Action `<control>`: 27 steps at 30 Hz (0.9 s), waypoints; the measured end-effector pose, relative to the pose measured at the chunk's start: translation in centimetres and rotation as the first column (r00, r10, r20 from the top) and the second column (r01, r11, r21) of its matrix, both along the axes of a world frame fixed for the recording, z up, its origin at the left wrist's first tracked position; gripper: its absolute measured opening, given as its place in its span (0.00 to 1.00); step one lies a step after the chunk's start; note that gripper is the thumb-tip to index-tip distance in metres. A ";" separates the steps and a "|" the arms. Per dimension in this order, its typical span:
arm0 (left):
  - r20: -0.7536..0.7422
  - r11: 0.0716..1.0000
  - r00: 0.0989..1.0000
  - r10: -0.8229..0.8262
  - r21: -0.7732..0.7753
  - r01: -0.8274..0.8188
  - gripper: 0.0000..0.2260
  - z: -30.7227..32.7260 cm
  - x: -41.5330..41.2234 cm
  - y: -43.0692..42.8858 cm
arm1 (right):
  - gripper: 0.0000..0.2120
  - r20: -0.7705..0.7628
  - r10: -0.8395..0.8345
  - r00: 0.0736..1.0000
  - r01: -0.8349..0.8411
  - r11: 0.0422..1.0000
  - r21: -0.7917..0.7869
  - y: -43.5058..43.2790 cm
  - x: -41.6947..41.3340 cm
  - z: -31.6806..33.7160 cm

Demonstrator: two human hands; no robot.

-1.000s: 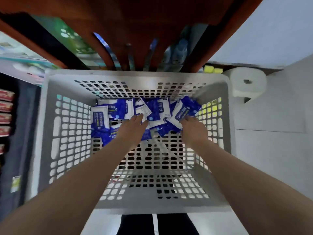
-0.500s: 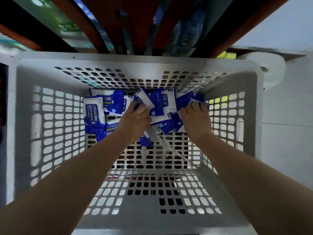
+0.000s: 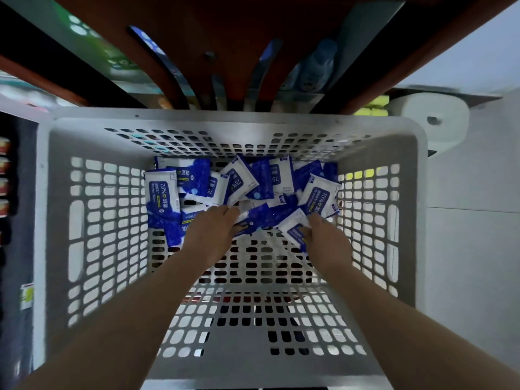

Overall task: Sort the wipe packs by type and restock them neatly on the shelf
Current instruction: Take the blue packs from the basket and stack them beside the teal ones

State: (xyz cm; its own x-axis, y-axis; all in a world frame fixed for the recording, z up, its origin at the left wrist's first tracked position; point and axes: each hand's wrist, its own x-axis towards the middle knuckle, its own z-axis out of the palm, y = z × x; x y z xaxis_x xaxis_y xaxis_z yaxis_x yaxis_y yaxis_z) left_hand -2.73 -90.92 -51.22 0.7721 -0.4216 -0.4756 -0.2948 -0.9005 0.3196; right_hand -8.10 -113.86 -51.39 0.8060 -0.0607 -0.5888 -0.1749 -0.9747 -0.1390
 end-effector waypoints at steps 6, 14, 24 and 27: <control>-0.074 0.988 0.985 0.154 -0.001 -0.154 0.13 -0.7 1.0 1.3 | 0.12 -0.011 -0.797 0.604 0.771 0.580 0.262 -0.2 3.8 -2.0; -0.153 0.983 0.971 0.182 0.026 -0.180 0.14 -0.6 0.9 1.6 | 0.26 -0.155 -0.968 0.198 0.941 0.143 0.308 1.0 3.9 -4.6; -0.073 0.981 0.979 0.189 0.052 -0.185 0.12 -0.3 2.1 3.9 | 0.16 -0.020 -0.953 0.301 0.856 0.261 0.446 2.6 3.9 -1.8; -0.016 0.966 0.986 0.164 0.203 -0.157 0.12 -0.5 3.8 5.2 | 0.14 0.063 -0.853 0.518 0.741 0.484 0.465 3.8 3.6 -0.6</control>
